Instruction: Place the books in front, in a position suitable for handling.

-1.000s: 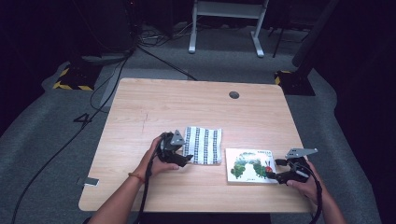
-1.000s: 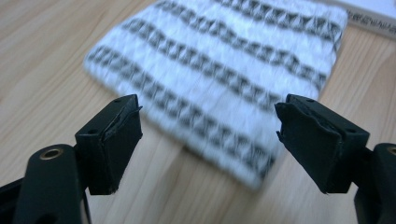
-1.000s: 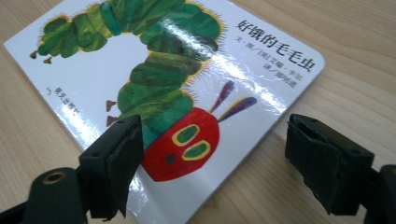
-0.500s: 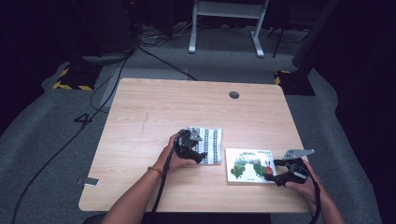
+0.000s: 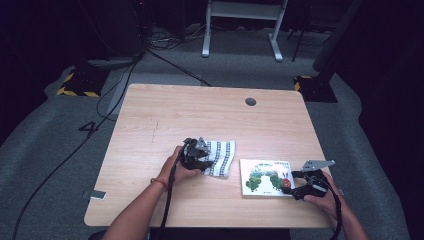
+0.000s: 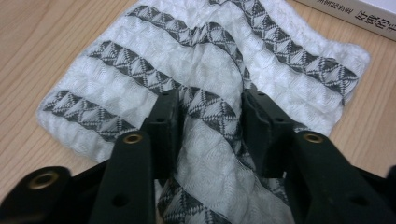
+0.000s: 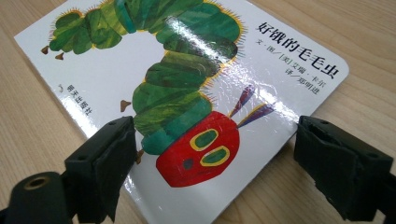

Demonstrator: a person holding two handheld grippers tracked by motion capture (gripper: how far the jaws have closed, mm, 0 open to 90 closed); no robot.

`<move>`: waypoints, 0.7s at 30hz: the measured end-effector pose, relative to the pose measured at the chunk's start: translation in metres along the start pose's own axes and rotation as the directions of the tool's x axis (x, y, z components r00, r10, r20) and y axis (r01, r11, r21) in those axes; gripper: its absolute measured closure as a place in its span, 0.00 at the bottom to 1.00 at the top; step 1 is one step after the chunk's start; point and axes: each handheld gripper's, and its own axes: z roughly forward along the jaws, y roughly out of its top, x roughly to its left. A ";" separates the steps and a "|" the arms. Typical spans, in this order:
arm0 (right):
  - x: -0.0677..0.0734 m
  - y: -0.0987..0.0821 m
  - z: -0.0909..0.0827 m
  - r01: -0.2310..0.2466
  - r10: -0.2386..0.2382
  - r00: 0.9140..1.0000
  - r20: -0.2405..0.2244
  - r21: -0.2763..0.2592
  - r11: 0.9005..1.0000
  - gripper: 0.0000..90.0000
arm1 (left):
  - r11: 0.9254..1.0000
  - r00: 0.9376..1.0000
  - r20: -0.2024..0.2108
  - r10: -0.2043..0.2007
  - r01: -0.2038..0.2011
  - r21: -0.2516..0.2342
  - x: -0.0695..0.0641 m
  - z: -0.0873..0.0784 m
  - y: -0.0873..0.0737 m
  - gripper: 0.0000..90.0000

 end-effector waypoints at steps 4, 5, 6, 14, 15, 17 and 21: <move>0.003 0.002 0.003 0.013 -0.013 1.000 0.004 0.000 1.000 0.14 | 1.000 1.000 0.012 -0.008 0.008 0.001 0.003 -0.005 -0.005 0.81; 0.004 0.002 0.003 0.014 -0.014 1.000 0.003 -0.002 1.000 0.14 | 1.000 1.000 0.020 -0.018 0.018 -0.001 0.005 -0.007 -0.007 0.83; 0.005 0.002 0.003 0.013 -0.013 1.000 0.003 0.000 1.000 0.13 | 1.000 0.999 0.026 -0.023 0.023 -0.001 0.005 -0.008 -0.009 0.84; 0.010 0.007 0.010 0.022 -0.022 1.000 -0.009 -0.007 1.000 0.10 | 0.999 0.999 0.033 -0.039 0.040 -0.018 0.004 -0.021 -0.026 0.90; 0.011 0.008 0.012 0.020 -0.020 1.000 -0.010 -0.008 1.000 0.10 | 0.999 0.998 0.032 -0.044 0.045 -0.025 0.005 -0.023 -0.028 0.90; 0.012 0.010 0.014 0.021 -0.021 1.000 -0.010 -0.008 1.000 0.10 | 0.997 0.998 0.030 -0.061 0.062 -0.040 0.007 -0.027 -0.032 0.90; 0.016 0.014 0.017 0.026 -0.026 1.000 -0.004 -0.002 1.000 0.09 | 0.996 0.997 0.014 -0.071 0.072 -0.059 0.011 -0.037 -0.041 0.91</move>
